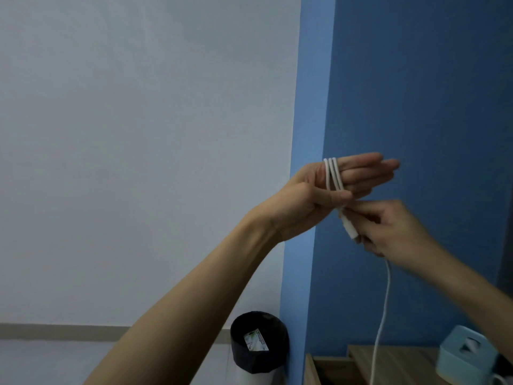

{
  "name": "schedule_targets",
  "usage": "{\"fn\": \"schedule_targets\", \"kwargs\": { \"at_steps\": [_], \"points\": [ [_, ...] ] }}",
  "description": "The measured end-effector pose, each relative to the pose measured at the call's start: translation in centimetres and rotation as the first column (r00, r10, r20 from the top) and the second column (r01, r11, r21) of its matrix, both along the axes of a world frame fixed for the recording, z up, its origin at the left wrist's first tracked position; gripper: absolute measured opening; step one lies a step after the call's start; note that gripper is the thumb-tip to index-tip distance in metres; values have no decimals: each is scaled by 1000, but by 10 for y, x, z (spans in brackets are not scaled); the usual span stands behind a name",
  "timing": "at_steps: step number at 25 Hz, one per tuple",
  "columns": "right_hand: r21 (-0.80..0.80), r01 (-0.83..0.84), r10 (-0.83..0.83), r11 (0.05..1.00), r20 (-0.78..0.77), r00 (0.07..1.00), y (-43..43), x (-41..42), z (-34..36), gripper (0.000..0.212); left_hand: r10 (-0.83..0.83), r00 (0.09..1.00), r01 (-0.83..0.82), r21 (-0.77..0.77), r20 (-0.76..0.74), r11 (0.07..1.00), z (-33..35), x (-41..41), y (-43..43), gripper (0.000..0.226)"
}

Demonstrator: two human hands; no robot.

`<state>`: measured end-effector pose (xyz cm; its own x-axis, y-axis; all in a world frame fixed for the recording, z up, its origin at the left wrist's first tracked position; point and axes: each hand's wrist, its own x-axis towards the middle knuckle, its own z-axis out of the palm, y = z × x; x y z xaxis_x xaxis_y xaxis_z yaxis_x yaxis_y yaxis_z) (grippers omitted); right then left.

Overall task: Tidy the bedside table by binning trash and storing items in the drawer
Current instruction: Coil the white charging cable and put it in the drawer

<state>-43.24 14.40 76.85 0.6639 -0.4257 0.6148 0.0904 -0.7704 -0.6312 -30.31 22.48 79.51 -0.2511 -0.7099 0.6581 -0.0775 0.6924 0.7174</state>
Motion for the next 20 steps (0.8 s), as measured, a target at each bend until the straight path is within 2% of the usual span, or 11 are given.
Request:
{"fn": "schedule_targets", "kwargs": {
  "at_steps": [2,4,6,7,9,11,13,17,18,20],
  "points": [
    [-330,70,-119,941,-133,984,5,-6,-6,23,59,998,-59,22,11,998,0,7,-1,61],
    [-583,145,-298,800,-176,938,6,-16,-5,22,113,991,-117,53,72,992,0,13,-2,60],
    [-758,242,-433,605,-59,900,11,-27,3,27,195,959,-212,63,207,975,-1,17,-1,58],
    [-802,278,-447,529,16,894,14,-33,11,31,231,937,-254,58,261,965,-2,18,-1,54],
    [-835,285,-375,471,103,921,17,-43,30,28,213,932,-247,83,294,965,-4,16,1,40],
    [-811,273,-279,518,141,950,18,-47,47,20,36,954,-77,125,298,989,-9,12,1,33],
    [-731,258,-223,632,147,964,13,-46,58,11,-106,951,60,164,291,985,-12,9,-2,36],
    [-365,62,12,929,197,980,-2,-24,56,11,-194,954,141,230,227,963,-11,-3,2,33],
    [-246,-32,88,969,220,971,-2,-23,56,11,-220,956,173,233,194,957,-10,-5,1,33],
    [-111,-36,63,993,255,965,-13,-23,45,15,-263,959,234,228,108,945,-10,-7,-1,34]
  ]
}}
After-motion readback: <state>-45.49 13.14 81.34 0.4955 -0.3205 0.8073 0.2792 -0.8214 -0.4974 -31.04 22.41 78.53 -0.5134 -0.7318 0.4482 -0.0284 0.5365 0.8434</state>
